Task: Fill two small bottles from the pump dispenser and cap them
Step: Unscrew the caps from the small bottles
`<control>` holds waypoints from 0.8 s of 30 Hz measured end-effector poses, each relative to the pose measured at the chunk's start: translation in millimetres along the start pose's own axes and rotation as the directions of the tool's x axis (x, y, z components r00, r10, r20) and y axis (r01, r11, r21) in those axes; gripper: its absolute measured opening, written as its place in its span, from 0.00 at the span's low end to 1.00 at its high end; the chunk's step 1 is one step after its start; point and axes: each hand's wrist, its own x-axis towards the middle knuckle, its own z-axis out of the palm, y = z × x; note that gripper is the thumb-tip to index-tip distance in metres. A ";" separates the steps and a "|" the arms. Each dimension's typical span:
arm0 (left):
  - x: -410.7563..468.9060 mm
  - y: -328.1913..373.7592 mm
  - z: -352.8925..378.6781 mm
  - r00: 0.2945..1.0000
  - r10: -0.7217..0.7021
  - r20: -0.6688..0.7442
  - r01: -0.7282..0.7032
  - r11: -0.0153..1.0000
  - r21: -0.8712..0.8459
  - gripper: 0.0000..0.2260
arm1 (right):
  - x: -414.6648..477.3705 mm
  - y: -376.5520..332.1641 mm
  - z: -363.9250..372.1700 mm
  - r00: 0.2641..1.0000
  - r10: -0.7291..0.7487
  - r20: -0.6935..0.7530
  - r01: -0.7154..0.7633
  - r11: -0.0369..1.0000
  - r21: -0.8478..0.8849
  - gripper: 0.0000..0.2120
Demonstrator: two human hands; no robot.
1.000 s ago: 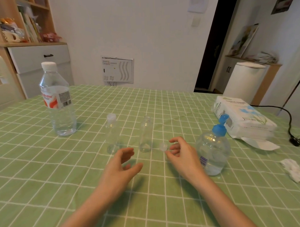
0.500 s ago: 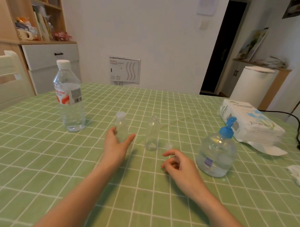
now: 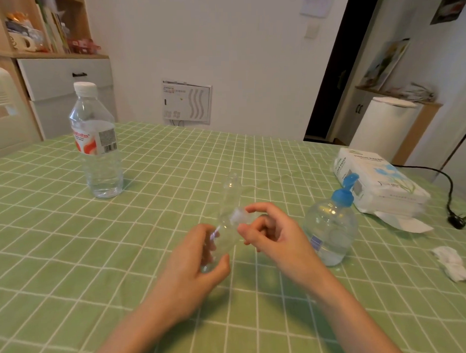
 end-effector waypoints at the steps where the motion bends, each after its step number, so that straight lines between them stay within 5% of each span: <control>1: -2.0 -1.3 0.4 0.999 0.029 0.026 -0.030 0.997 0.064 0.12 | -1.2 -0.6 0.8 1.000 -0.009 0.001 0.009 1.000 0.009 0.18; 7: -3.8 -3.4 -1.2 0.991 0.126 0.038 -0.131 0.943 0.307 0.16 | -8.0 7.6 6.7 0.999 -0.055 -0.001 0.055 0.998 -0.012 0.16; 16: -4.6 -9.6 -6.8 0.991 0.115 0.075 -0.132 0.948 0.290 0.20 | -14.7 9.8 -3.2 0.979 -0.096 0.182 0.122 0.983 -0.137 0.08; 20: -6.4 -10.0 -7.3 0.991 0.104 0.088 -0.128 0.926 0.355 0.21 | -12.4 10.7 -3.5 0.989 0.001 0.147 0.025 0.985 -0.170 0.13; 24: -8.2 -9.0 -8.2 0.991 0.093 0.094 -0.122 0.917 0.380 0.22 | -14.2 10.8 -3.8 0.987 -0.036 0.154 0.066 0.979 -0.193 0.07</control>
